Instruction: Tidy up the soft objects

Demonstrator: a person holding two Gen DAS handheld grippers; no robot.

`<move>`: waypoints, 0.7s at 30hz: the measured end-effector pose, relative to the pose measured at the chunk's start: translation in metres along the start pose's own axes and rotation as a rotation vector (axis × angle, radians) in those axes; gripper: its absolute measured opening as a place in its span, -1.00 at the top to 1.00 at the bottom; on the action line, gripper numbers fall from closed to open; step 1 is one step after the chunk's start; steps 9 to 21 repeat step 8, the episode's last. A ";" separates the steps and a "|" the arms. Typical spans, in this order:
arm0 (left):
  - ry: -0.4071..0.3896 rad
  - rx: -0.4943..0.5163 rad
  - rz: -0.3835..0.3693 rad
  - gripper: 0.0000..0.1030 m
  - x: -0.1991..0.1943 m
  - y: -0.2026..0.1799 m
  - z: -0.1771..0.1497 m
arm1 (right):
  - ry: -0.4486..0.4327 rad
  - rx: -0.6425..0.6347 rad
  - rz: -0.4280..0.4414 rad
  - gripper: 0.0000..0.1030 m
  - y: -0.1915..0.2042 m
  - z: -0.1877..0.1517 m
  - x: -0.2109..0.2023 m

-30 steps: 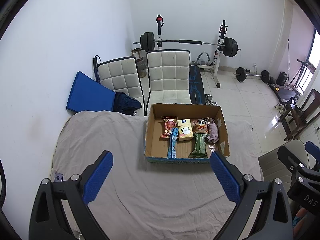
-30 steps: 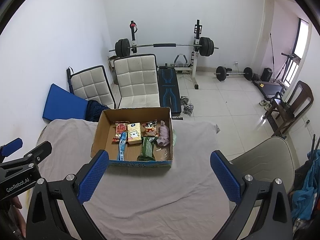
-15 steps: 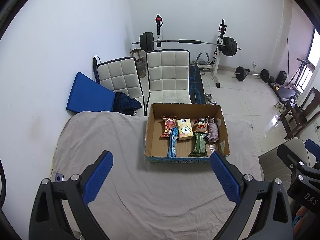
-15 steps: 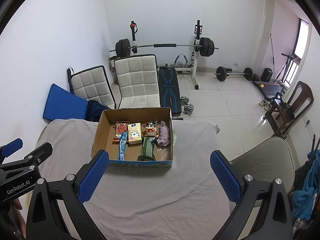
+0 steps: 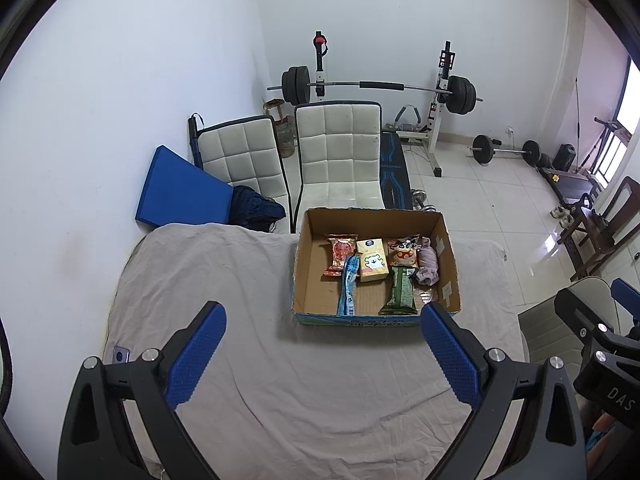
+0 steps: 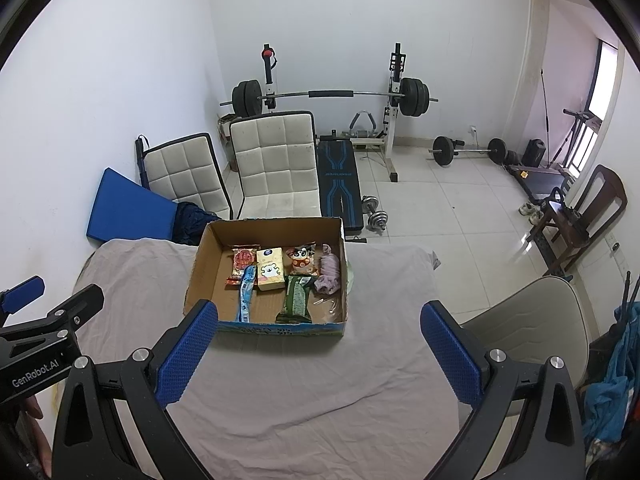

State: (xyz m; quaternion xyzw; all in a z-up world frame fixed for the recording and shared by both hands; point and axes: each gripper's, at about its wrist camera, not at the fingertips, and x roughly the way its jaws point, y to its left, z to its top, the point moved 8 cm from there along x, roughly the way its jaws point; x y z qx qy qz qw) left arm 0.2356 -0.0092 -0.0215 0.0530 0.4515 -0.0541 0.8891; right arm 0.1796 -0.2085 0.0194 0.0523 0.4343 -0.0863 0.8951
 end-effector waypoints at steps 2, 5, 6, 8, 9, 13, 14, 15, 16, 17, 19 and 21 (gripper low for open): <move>0.000 -0.001 0.000 -0.94 0.000 0.000 0.000 | -0.001 -0.002 -0.002 -1.00 0.000 0.000 0.000; -0.006 -0.002 -0.001 -0.94 0.000 0.001 0.001 | -0.002 -0.003 0.000 -1.00 0.000 0.000 -0.001; -0.007 -0.004 0.001 -0.94 -0.001 0.002 0.002 | -0.004 -0.004 -0.001 -1.00 0.001 0.000 -0.001; -0.009 -0.005 0.001 -0.94 -0.001 0.003 0.002 | -0.005 -0.005 -0.002 -1.00 0.001 0.000 0.000; -0.009 -0.005 0.001 -0.94 -0.001 0.003 0.002 | -0.005 -0.005 -0.002 -1.00 0.001 0.000 0.000; -0.009 -0.005 0.001 -0.94 -0.001 0.003 0.002 | -0.005 -0.005 -0.002 -1.00 0.001 0.000 0.000; -0.009 -0.005 0.001 -0.94 -0.001 0.003 0.002 | -0.005 -0.005 -0.002 -1.00 0.001 0.000 0.000; -0.009 -0.005 0.001 -0.94 -0.001 0.003 0.002 | -0.005 -0.005 -0.002 -1.00 0.001 0.000 0.000; -0.009 -0.005 0.001 -0.94 -0.001 0.003 0.002 | -0.005 -0.005 -0.002 -1.00 0.001 0.000 0.000; -0.009 -0.005 0.001 -0.94 -0.001 0.003 0.002 | -0.005 -0.005 -0.002 -1.00 0.001 0.000 0.000; -0.009 -0.005 0.001 -0.94 -0.001 0.003 0.002 | -0.005 -0.005 -0.002 -1.00 0.001 0.000 0.000; -0.009 -0.005 0.001 -0.94 -0.001 0.003 0.002 | -0.005 -0.005 -0.002 -1.00 0.001 0.000 0.000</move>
